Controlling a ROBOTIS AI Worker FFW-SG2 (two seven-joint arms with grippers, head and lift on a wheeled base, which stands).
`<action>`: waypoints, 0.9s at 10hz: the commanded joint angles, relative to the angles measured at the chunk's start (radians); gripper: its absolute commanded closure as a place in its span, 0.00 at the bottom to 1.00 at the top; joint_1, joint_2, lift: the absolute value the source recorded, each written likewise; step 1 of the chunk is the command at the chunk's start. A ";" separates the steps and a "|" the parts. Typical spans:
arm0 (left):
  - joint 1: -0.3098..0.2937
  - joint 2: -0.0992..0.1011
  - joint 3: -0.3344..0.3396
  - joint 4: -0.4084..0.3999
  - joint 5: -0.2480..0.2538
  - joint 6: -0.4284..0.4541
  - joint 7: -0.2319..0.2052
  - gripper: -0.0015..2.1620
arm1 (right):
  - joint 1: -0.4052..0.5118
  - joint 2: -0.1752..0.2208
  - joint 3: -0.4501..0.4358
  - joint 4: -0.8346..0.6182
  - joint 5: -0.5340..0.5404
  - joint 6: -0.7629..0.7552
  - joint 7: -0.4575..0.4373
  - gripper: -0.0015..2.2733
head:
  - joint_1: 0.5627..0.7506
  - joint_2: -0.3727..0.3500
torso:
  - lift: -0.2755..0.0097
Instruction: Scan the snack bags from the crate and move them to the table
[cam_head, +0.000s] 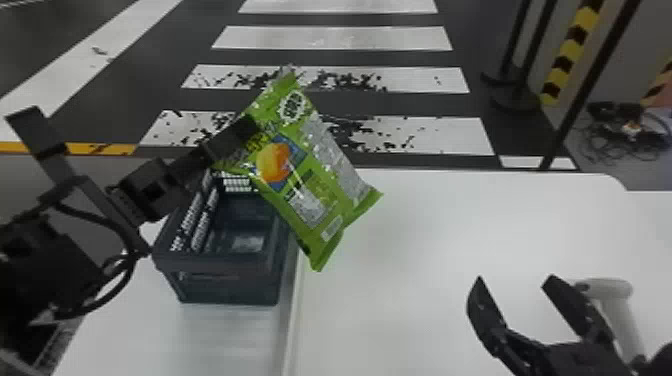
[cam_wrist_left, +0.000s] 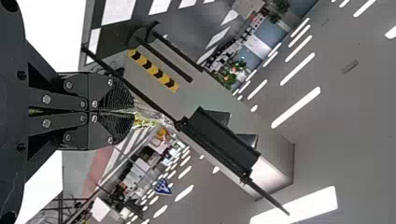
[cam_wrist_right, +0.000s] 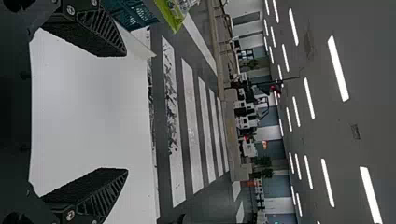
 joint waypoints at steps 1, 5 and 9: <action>0.004 -0.016 -0.081 -0.002 -0.070 0.005 0.004 0.87 | -0.003 0.000 -0.003 0.001 -0.004 0.000 0.000 0.05 | 0.70 0.54 | 0.63; 0.001 -0.061 -0.309 0.050 -0.267 0.020 0.014 0.87 | -0.005 -0.005 -0.027 0.003 -0.041 -0.031 -0.003 0.05 | 0.70 0.37 | 0.63; -0.048 -0.085 -0.463 0.182 -0.349 0.017 0.014 0.87 | 0.009 -0.015 -0.059 0.001 -0.082 -0.071 -0.011 0.06 | 0.70 0.18 | 0.63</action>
